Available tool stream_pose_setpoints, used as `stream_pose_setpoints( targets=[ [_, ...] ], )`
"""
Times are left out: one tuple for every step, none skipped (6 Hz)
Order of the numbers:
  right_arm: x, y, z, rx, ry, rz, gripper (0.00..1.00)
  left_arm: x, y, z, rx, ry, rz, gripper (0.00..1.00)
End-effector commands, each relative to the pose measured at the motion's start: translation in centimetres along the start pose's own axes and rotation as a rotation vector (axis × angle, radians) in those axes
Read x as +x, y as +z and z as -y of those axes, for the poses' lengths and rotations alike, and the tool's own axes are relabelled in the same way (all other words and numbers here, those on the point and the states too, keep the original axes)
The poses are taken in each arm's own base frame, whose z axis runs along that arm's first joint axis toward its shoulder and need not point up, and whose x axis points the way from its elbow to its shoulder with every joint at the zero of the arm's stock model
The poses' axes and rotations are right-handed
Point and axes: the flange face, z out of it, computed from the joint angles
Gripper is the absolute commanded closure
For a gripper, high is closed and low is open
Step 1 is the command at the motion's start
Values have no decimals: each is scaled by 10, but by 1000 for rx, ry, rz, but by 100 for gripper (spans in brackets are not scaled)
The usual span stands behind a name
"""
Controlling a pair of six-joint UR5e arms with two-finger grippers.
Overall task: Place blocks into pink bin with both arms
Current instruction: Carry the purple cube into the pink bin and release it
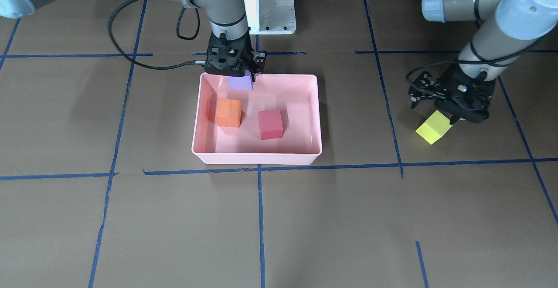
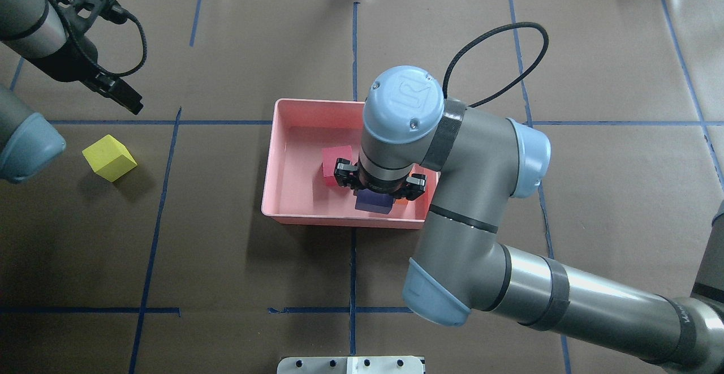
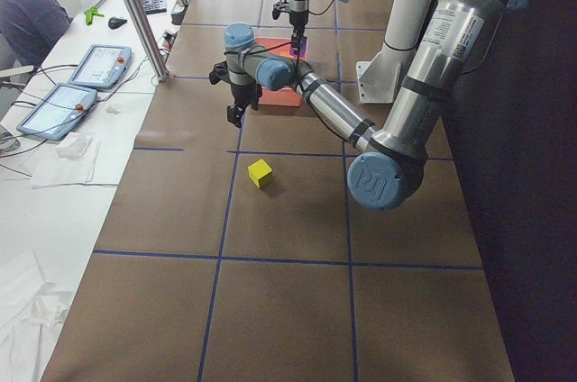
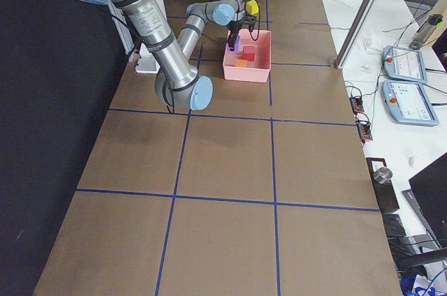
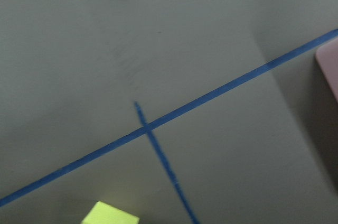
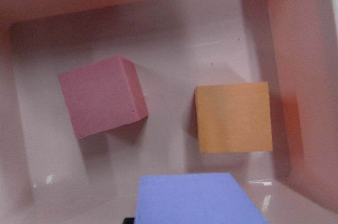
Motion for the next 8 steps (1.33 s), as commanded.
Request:
stream_pose_setpoints(
  targets=[
    [-3,0,-4,8,-12,0,0,-29,14,-27,-11,86,6,0],
    [5,-7,12,13,-41,2,0,-44,32,-34,6,163,4,0],
    [26,-9,17,14,-60,0,0,-62,56,-36,25,230,2,0],
    [33,-8,17,15,-60,-2,0,-75,73,-37,56,262,1,0],
    [36,-7,17,14,-59,-5,0,-89,91,-47,76,300,-2,0],
    [38,-6,17,14,-59,-7,0,-94,99,-59,75,301,-5,0],
    [40,-5,17,14,-58,-9,0,-99,102,-70,63,279,-6,0],
    [42,-4,17,13,-57,-11,0,-98,110,-75,49,275,-9,0]
  ],
)
